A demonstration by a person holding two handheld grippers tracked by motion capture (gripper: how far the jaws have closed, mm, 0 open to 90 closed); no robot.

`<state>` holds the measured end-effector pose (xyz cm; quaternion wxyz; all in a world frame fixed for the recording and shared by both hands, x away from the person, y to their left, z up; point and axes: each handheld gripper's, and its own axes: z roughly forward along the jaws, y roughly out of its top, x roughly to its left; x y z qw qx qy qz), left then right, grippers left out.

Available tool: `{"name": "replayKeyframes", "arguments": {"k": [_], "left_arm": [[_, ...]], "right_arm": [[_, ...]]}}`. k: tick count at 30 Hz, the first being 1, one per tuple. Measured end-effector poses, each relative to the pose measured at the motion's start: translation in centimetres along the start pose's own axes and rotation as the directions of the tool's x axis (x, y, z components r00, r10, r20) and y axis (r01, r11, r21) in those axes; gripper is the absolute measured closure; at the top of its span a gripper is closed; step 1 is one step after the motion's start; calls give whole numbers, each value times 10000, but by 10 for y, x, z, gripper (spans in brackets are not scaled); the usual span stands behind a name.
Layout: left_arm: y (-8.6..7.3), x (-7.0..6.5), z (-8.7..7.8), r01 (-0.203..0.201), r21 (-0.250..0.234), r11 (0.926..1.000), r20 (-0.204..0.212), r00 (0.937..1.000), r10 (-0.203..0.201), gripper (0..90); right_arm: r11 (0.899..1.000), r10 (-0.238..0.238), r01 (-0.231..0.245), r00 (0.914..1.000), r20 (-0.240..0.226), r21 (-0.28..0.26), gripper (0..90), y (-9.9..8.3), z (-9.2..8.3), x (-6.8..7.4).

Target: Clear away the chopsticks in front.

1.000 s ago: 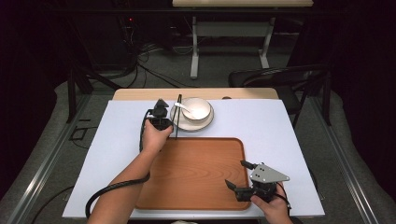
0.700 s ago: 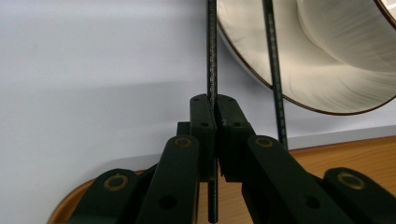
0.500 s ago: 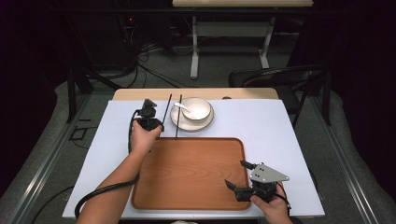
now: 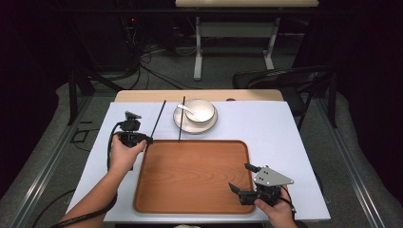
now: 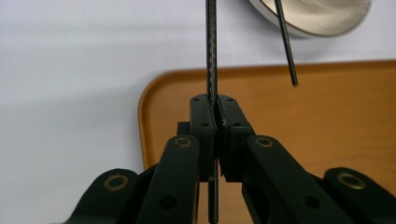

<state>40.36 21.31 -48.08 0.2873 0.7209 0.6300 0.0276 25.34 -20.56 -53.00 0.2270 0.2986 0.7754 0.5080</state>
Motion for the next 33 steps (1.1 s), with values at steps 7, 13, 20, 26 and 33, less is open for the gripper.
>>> {"name": "replayKeyframes", "arguments": {"k": [7,13,20,26,33], "left_arm": [[-36,5,-25,-192,-49,9998,269,9995,194,862],[-67,7,-38,-278,-144,9995,210,9994,281,862],[-94,10,-46,-121,-36,9999,436,9990,122,861],[-113,7,-46,-184,196,9996,367,9992,177,861],[-126,-3,-32,-414,727,9965,514,9980,378,861]], "right_arm": [[10000,-24,24,10000,4,20,148,0,0,0],[10000,-16,16,10000,44,25,148,0,0,0],[10000,-19,19,10000,66,24,148,0,0,1],[10000,-17,17,10000,67,36,148,0,0,1],[10000,-2,2,10000,73,27,148,0,0,1]]}}
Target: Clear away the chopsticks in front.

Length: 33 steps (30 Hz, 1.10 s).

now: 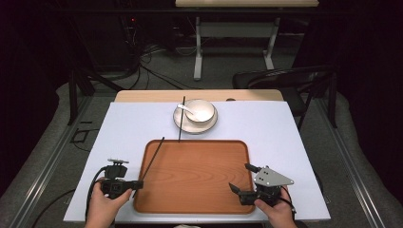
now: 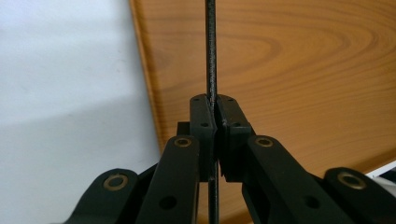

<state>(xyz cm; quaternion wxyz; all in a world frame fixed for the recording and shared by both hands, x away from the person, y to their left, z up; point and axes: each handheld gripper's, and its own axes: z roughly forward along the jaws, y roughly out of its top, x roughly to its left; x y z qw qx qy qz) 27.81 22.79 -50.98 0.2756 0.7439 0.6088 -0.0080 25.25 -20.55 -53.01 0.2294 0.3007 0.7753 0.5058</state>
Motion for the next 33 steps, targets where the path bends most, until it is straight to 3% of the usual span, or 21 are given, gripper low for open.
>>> {"name": "replayKeyframes", "arguments": {"k": [11,14,33], "left_arm": [[2,-17,18,-401,309,9987,115,9991,398,861],[2,-22,22,-525,275,9982,-61,9986,526,861],[-1,-21,30,-529,499,9974,-218,9983,540,849]], "right_arm": [[10000,-7,7,10000,-9,-19,148,0,0,0],[10000,-4,4,10000,-14,-10,148,0,0,0],[10000,-18,18,10000,-16,8,148,0,0,0]]}}
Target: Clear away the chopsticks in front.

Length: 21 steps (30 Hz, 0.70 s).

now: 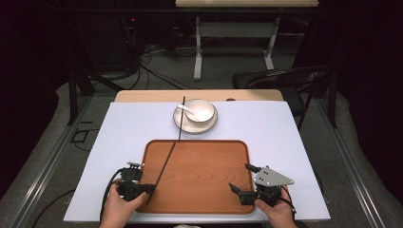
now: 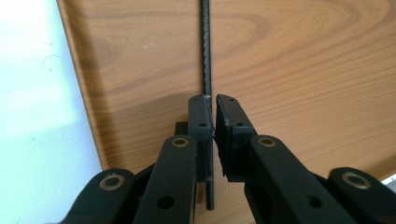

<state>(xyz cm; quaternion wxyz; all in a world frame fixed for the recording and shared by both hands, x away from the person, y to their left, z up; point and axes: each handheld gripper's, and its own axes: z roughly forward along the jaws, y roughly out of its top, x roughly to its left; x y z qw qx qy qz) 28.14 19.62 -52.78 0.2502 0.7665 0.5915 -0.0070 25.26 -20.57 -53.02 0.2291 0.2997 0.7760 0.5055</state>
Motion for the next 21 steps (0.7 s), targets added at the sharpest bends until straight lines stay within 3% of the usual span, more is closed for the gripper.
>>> {"name": "replayKeyframes", "arguments": {"k": [12,21], "left_arm": [[0,0,-5,-74,-94,9999,-20,10000,74,836],[11,2,-19,-155,-618,9980,96,9998,161,700]], "right_arm": [[10000,24,-24,10000,-12,-1,148,0,0,0],[10000,6,-6,10000,-9,10,148,0,0,0]]}}
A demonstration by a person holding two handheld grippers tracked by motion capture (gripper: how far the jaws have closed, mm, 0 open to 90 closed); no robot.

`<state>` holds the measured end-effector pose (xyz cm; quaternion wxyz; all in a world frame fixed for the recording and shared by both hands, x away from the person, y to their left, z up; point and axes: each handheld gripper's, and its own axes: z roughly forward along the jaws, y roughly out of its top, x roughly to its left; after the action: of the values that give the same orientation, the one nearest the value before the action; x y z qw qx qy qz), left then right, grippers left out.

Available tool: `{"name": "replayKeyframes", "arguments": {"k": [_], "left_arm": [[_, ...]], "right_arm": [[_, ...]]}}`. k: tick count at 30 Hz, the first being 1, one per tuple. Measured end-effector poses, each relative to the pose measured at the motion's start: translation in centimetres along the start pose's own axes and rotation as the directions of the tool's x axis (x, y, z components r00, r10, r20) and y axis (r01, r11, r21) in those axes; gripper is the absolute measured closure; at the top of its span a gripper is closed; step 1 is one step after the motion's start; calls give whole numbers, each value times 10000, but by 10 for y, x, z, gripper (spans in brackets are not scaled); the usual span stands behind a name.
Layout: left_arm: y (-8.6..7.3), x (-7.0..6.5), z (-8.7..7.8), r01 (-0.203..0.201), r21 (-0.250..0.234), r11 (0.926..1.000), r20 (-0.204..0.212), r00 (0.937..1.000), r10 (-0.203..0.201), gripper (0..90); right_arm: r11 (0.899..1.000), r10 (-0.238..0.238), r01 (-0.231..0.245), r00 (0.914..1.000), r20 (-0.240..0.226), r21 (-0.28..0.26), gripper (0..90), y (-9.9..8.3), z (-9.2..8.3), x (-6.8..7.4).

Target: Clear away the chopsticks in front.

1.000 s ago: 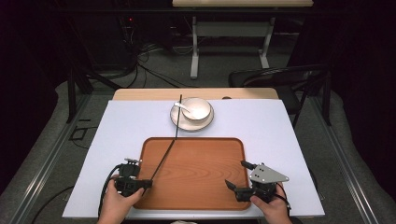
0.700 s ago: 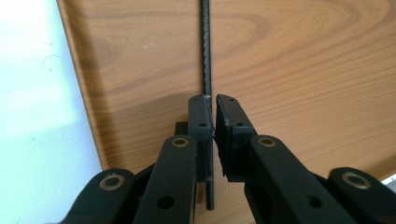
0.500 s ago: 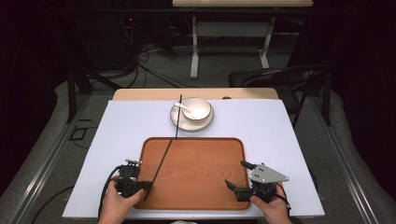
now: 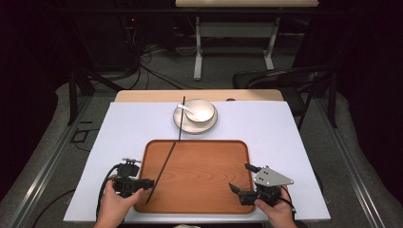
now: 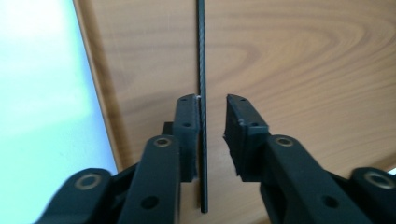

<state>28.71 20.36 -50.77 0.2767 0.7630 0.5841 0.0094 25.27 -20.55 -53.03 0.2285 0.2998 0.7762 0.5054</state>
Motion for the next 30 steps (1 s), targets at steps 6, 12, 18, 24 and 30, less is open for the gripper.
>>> {"name": "replayKeyframes", "arguments": {"k": [6,12,18,24,30], "left_arm": [[14,5,-5,-101,-596,9982,-128,9999,94,560],[28,8,-9,-53,-1023,9947,-56,10000,47,507],[44,11,-9,-502,-1681,9845,-329,9984,453,453],[62,17,-6,-667,-2105,9753,-499,9971,574,431],[82,19,1,-698,-2216,9726,-633,9964,571,419]], "right_arm": [[10000,1,-1,10000,-3,-14,148,0,0,0],[10000,-1,1,10000,-7,-1,148,0,0,0],[10000,-5,5,10000,-12,-12,148,0,0,0],[10000,-5,5,10000,-9,-8,148,0,-1,-1],[10000,12,-12,10000,-19,11,148,0,0,-1]]}}
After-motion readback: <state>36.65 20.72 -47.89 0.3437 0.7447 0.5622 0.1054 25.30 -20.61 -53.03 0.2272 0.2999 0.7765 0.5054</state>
